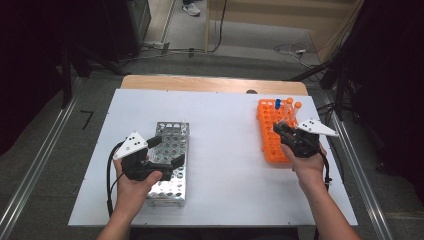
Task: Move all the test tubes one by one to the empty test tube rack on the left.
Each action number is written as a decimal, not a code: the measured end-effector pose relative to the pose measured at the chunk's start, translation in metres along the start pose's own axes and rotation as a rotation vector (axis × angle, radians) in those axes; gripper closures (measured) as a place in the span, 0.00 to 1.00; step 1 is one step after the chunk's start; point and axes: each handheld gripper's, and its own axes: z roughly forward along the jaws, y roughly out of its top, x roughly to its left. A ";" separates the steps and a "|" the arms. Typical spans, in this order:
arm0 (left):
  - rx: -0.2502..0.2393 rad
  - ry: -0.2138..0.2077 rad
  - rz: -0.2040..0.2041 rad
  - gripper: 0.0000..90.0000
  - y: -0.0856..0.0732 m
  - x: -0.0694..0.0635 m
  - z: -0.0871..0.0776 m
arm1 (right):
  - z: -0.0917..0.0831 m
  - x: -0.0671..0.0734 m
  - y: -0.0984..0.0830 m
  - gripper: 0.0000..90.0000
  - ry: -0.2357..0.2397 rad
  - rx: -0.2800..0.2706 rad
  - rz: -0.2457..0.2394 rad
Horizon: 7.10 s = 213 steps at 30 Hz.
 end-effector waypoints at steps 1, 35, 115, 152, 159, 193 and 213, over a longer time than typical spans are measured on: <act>0.001 -0.004 0.003 0.00 0.001 -0.002 0.002 | -0.002 0.003 0.001 0.82 0.013 -0.002 -0.003; 0.067 -0.213 0.119 0.19 0.011 -0.058 0.058 | -0.014 0.114 -0.020 0.82 0.381 0.067 -0.162; 0.020 -0.001 0.123 0.85 0.040 0.008 0.034 | -0.078 0.017 -0.070 0.02 0.319 0.012 -0.074; 0.069 0.162 0.100 0.85 0.032 0.052 0.074 | -0.084 -0.006 -0.079 0.02 0.271 -0.016 -0.030; 0.111 0.173 0.104 0.85 0.026 0.052 0.078 | -0.084 -0.006 -0.080 0.02 0.269 -0.015 -0.031; 0.048 -0.029 0.031 0.00 0.016 0.021 0.036 | -0.078 -0.013 -0.077 0.02 0.226 -0.006 0.013; -0.022 -0.015 -0.001 0.00 -0.013 0.012 -0.008 | -0.056 -0.040 -0.051 0.02 0.145 -0.006 0.041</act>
